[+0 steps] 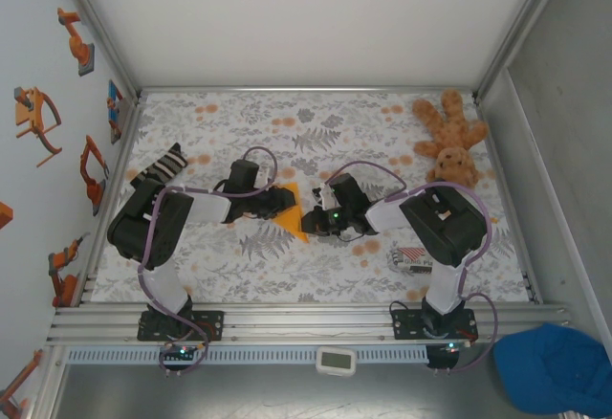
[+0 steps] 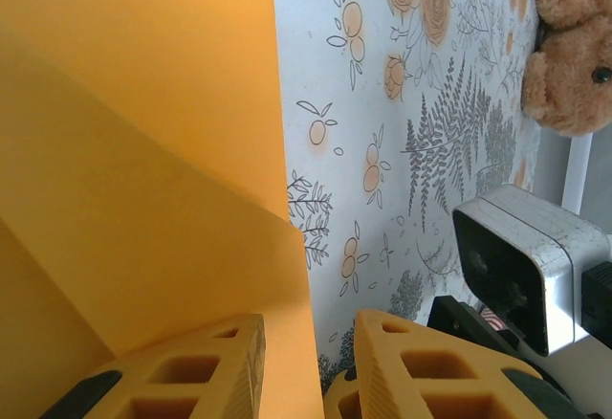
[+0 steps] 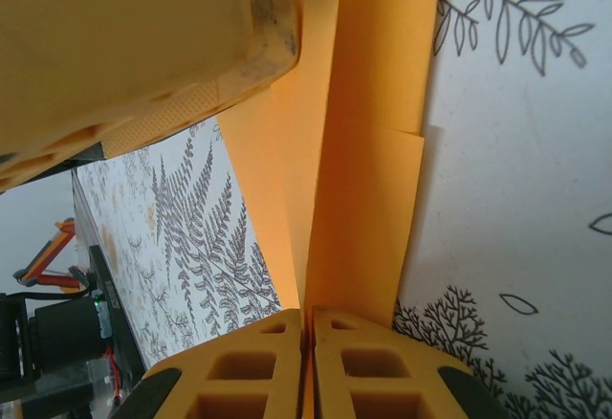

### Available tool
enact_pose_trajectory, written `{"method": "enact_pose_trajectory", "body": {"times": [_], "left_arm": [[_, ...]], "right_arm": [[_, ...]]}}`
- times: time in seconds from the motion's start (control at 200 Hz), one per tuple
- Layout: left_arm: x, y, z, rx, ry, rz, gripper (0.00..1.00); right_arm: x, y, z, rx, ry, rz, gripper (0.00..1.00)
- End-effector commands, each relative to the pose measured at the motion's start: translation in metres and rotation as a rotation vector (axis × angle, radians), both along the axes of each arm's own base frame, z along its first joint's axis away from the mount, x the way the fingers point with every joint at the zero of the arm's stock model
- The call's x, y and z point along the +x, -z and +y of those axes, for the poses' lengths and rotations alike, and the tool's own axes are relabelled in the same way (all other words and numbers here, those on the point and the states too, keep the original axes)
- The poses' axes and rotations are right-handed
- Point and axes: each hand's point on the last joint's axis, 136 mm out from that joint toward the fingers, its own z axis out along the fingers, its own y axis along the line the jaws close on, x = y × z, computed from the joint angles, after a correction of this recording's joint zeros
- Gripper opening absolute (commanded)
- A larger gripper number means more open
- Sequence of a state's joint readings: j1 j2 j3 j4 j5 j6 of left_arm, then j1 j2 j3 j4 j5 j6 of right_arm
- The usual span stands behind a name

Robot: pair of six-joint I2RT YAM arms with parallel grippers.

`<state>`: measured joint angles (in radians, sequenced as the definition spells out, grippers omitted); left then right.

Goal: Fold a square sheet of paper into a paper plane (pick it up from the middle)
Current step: Fourth fold the wing at the center of the table.

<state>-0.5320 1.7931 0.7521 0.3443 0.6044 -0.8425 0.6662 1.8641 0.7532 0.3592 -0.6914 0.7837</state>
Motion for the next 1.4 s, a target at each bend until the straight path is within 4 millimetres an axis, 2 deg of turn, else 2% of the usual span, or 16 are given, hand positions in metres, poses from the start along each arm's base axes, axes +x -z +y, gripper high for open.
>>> {"method": "enact_pose_trajectory", "body": {"times": [0.0, 0.255, 0.471, 0.616, 0.826, 1.107, 1.392], "left_arm": [[0.002, -0.003, -0.008, -0.02, 0.025, -0.005, 0.3], [0.002, -0.006, -0.009, -0.027, 0.026, -0.007, 0.3], [0.003, -0.026, -0.007, -0.047, 0.018, -0.047, 0.31], [0.003, -0.035, 0.005, -0.055, -0.005, -0.07, 0.33], [-0.005, -0.011, 0.027, -0.002, -0.05, -0.011, 0.33], [-0.01, 0.008, 0.035, 0.048, -0.081, 0.037, 0.36], [-0.023, 0.03, 0.05, 0.131, -0.108, 0.094, 0.35]], "right_arm": [[-0.013, 0.05, -0.034, -0.213, 0.049, 0.069, 0.1], [-0.015, 0.057, -0.041, -0.257, 0.043, 0.067, 0.02], [-0.016, 0.062, -0.043, -0.239, 0.051, 0.036, 0.0], [-0.016, 0.06, -0.042, -0.212, 0.057, 0.021, 0.0], [-0.014, 0.056, -0.041, -0.203, 0.059, 0.006, 0.0], [-0.012, 0.052, -0.038, -0.178, 0.07, 0.008, 0.0], [-0.01, 0.046, -0.035, -0.105, 0.105, 0.036, 0.0]]}}
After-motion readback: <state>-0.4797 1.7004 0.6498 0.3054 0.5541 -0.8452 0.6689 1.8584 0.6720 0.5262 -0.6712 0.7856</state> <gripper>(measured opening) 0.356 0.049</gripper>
